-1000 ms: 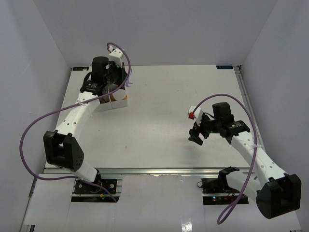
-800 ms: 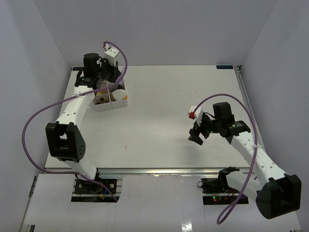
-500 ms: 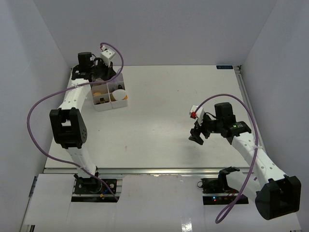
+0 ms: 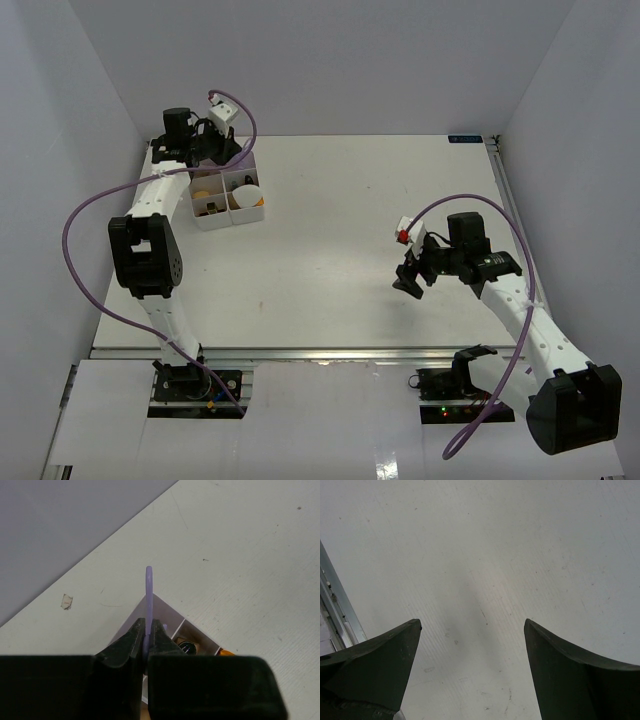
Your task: Organize the makeup
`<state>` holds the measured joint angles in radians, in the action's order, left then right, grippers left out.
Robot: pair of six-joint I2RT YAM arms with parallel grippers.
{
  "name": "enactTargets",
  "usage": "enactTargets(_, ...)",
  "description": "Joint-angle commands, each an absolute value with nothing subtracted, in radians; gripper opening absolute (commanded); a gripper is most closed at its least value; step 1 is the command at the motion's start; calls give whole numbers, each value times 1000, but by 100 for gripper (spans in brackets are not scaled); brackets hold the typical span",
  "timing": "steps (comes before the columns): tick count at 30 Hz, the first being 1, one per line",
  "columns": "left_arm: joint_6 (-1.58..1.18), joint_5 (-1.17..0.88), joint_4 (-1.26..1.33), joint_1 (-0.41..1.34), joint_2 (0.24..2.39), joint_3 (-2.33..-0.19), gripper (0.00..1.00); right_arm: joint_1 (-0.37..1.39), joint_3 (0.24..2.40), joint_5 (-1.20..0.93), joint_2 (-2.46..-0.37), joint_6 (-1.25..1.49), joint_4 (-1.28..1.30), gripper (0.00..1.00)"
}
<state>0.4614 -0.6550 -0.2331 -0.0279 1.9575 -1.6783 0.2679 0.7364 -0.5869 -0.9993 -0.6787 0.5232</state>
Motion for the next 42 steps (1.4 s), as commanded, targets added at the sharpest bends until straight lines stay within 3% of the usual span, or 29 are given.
enactTargets(1,443,-706,-175,-35,1920,-1693,5,261,732,-616,-996,-690,500,90)
enactTargets(13,446,-650,-153,-40,1958,-1683,8,248,730,-625,-994,-691,502,90)
enactTargets(15,440,-641,-148,-40,1955,-1676,16,246,732,-626,-994,-692,503,90)
enactTargets(16,433,-634,-141,-40,1950,-1672,28,247,732,-627,-993,-692,503,90)
enactTargets(20,421,-600,-124,-40,1940,-1642,44,244,733,-629,-992,-692,503,90)
enactTargets(30,342,-615,-88,-40,1896,-1623,56,231,732,-635,-987,-684,500,90)
enactTargets(39,4,-655,-15,-40,1664,-1524,96,180,729,-426,-991,-516,376,90)
enactTargets(42,-93,-671,0,-40,1548,-1395,98,141,721,-393,-966,-474,341,90)
